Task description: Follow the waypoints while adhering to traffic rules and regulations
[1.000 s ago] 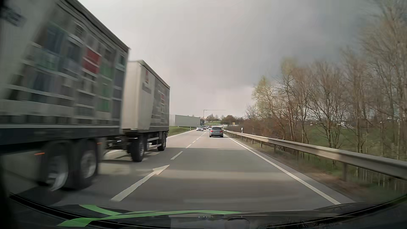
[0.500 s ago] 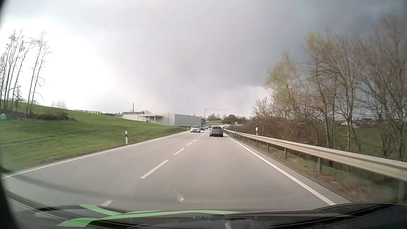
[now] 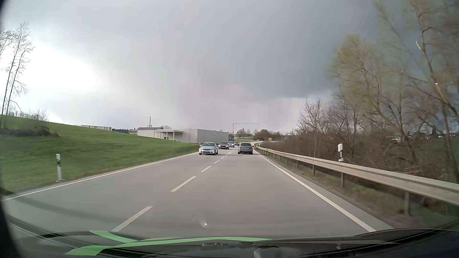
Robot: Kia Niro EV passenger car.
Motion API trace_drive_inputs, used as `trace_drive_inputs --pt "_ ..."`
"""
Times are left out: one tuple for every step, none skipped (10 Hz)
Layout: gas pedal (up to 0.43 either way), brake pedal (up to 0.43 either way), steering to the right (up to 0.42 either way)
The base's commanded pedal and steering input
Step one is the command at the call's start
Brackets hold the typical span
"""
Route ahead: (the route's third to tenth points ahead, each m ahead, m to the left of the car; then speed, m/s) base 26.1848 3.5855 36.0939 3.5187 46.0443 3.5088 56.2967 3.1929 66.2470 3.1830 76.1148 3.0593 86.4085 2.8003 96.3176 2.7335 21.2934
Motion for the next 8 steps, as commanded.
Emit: trace_drive_inputs --pt "0.157 0.0 -0.006" --pt "0.157 0.0 -0.006" --pt "0.169 0.0 -0.005" --pt "0.169 0.0 -0.004" --pt "0.169 0.0 -0.004" --pt "0.169 0.0 -0.004" --pt "0.169 0.0 -0.003" --pt "0.169 0.0 -0.003"
